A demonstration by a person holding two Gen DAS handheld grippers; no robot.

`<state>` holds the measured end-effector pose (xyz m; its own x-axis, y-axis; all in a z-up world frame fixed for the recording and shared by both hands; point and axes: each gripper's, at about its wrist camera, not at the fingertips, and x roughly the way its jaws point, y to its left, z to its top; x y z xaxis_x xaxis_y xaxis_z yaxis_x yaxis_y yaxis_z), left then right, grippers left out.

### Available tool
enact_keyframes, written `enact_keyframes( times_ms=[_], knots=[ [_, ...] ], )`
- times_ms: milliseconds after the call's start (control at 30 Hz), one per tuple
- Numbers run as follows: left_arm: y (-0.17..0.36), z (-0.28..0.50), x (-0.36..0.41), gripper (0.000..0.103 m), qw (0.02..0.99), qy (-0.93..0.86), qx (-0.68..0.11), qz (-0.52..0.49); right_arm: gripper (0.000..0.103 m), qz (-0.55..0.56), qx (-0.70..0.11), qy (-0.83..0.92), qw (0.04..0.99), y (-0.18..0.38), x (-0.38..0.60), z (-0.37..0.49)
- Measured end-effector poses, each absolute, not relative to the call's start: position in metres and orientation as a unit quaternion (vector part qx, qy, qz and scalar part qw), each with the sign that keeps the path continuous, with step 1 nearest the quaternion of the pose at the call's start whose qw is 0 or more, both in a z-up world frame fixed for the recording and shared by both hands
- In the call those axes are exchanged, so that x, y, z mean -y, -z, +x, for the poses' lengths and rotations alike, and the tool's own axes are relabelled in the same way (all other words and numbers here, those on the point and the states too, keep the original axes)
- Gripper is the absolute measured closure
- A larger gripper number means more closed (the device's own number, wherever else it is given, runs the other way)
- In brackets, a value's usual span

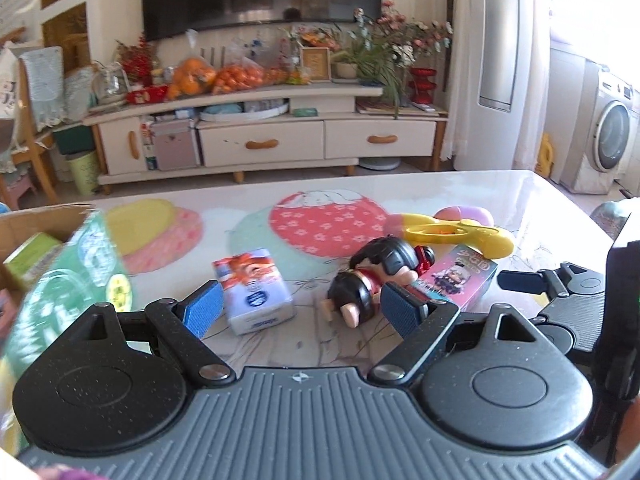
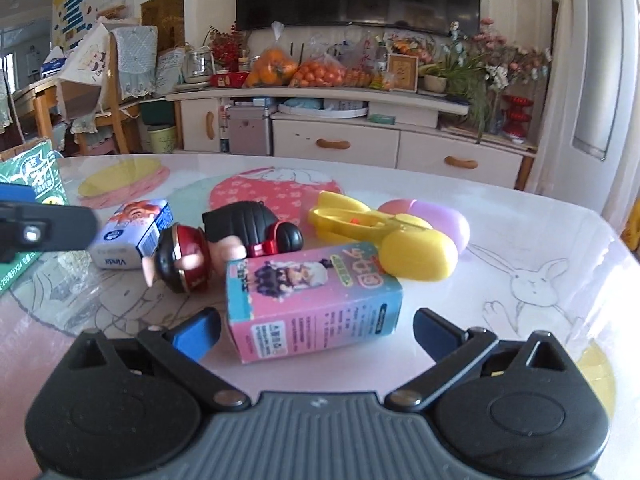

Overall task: Organize rigid objects
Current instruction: 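Move right tool to the pink figure box while left tool approaches the bobblehead doll, then close right tool on the pink figure box while left tool grasps the bobblehead doll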

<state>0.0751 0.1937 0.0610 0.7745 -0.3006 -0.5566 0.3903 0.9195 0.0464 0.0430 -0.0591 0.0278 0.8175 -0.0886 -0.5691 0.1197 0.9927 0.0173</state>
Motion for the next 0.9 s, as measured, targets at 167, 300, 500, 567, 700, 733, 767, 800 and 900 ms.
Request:
enact_keyframes(
  times_ms=[167, 300, 500, 567, 700, 733, 767, 800, 900],
  knots=[
    [-0.053, 0.093, -0.179, 0.000, 0.929, 0.208, -0.298, 0.065, 0.001, 0.031, -0.300, 0.046, 0.952, -0.029, 0.067, 0.046],
    [-0.047, 0.108, -0.167, 0.000, 0.923, 0.220, -0.310, 0.056, 0.003, 0.030, -0.299, 0.034, 0.953, -0.030, 0.070, 0.045],
    [-0.041, 0.126, -0.150, 0.000, 0.915, 0.232, -0.329, 0.034, 0.017, 0.032, -0.300, 0.005, 0.953, -0.031, 0.072, 0.043],
    [-0.040, 0.130, -0.144, 0.000, 0.911, 0.239, -0.335, 0.029, 0.017, 0.027, -0.301, 0.004, 0.953, -0.032, 0.072, 0.042],
    [-0.036, 0.134, -0.138, 0.000, 0.907, 0.245, -0.342, 0.026, 0.018, 0.024, -0.303, 0.003, 0.953, -0.032, 0.077, 0.036],
    [-0.035, 0.135, -0.136, 0.000, 0.906, 0.247, -0.344, 0.026, 0.018, 0.023, -0.303, 0.003, 0.953, -0.031, 0.079, 0.034],
    [-0.034, 0.136, -0.132, 0.000, 0.905, 0.249, -0.344, 0.027, 0.018, 0.022, -0.304, 0.003, 0.953, -0.031, 0.081, 0.032],
    [-0.033, 0.137, -0.129, 0.000, 0.904, 0.252, -0.343, 0.029, 0.018, 0.021, -0.304, 0.004, 0.952, -0.031, 0.082, 0.031],
    [-0.029, 0.139, -0.123, 0.000, 0.904, 0.256, -0.340, 0.039, 0.018, 0.019, -0.306, 0.006, 0.952, -0.031, 0.087, 0.025]
  ],
)
